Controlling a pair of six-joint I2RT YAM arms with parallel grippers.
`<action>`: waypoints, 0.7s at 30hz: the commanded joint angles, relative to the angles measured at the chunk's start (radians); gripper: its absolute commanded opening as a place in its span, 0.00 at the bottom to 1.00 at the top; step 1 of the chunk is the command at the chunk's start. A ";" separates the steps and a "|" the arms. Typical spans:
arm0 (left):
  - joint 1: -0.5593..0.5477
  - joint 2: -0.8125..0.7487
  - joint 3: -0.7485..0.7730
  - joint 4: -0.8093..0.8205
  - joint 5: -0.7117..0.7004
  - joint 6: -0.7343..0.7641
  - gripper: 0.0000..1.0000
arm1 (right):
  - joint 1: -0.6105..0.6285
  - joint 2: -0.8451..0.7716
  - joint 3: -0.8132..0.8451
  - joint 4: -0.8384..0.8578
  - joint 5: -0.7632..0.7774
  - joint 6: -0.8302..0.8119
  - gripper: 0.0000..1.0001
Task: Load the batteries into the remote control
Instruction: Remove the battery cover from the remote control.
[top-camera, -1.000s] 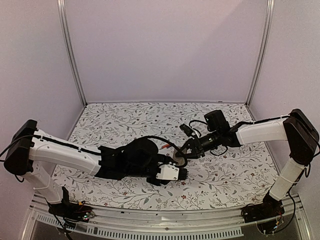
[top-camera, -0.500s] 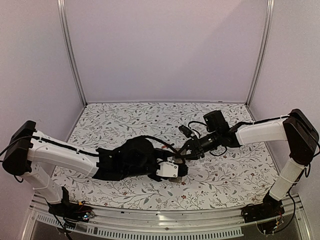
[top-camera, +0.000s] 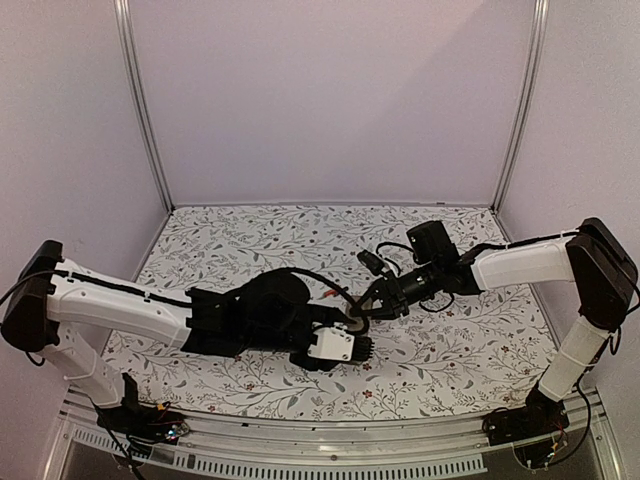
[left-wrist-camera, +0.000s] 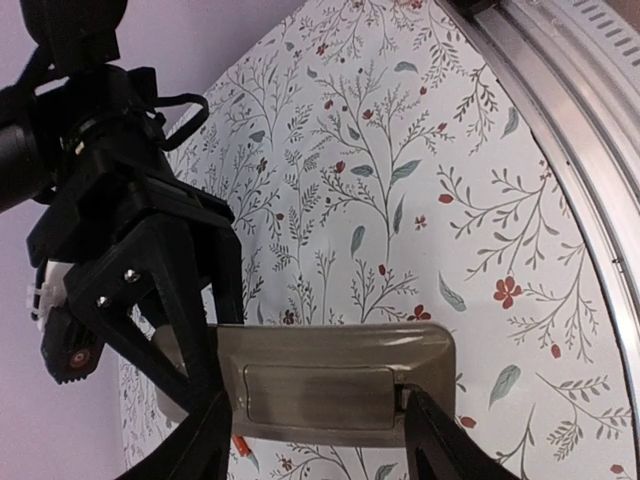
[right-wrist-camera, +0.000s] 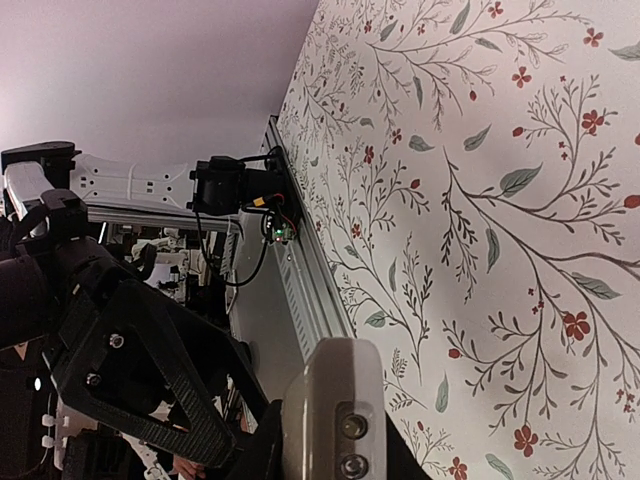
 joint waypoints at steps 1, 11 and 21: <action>-0.004 0.031 0.031 -0.033 0.014 -0.016 0.58 | 0.010 -0.015 0.023 -0.003 -0.025 -0.011 0.00; -0.002 0.053 0.040 -0.038 0.017 -0.013 0.62 | 0.011 -0.020 0.023 -0.002 -0.028 -0.013 0.00; 0.007 0.083 0.043 -0.033 -0.017 -0.005 0.58 | 0.026 -0.031 0.023 -0.002 -0.040 -0.020 0.00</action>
